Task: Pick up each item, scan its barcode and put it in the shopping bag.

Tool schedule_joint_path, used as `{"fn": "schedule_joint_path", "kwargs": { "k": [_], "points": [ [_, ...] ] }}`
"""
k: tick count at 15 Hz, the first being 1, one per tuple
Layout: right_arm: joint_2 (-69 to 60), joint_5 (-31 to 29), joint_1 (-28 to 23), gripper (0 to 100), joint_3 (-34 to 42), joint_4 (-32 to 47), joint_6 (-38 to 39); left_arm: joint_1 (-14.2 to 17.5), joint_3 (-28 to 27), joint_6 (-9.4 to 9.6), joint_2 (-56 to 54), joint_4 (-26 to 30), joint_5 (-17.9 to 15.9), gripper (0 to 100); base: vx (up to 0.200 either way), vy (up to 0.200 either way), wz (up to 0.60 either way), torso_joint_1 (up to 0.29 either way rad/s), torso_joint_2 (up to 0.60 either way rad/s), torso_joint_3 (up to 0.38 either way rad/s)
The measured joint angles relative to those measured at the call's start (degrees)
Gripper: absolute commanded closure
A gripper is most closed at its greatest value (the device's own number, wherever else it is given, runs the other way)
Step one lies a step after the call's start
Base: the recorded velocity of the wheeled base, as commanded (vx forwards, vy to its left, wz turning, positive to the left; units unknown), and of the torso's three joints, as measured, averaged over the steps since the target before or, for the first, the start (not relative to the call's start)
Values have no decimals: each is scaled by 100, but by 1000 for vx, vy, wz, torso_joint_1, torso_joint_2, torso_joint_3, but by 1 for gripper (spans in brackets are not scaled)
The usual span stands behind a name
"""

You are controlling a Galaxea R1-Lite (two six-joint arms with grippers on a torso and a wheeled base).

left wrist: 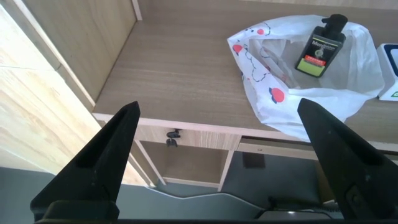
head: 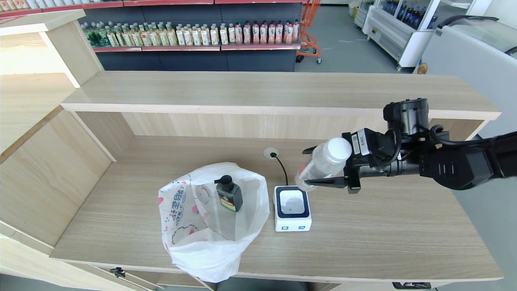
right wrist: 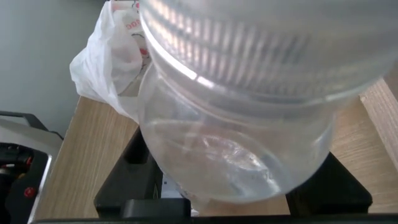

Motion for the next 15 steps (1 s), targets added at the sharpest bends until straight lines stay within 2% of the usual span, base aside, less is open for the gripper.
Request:
{"fn": "schedule_joint_path", "kwargs": {
  "k": [3, 12, 15],
  "points": [
    [362, 229, -21, 100, 26, 7, -635, 0, 0, 0, 0, 0, 0, 0, 0, 0, 0, 0, 0, 0],
    [1079, 1029, -148, 100, -407, 9, -1903, 0, 0, 0, 0, 0, 0, 0, 0, 0, 0, 0, 0, 0],
    [1236, 1124, -223, 100, -394, 9, -2398, 0, 0, 0, 0, 0, 2, 0, 0, 0, 0, 0, 0, 0]
  ]
}}
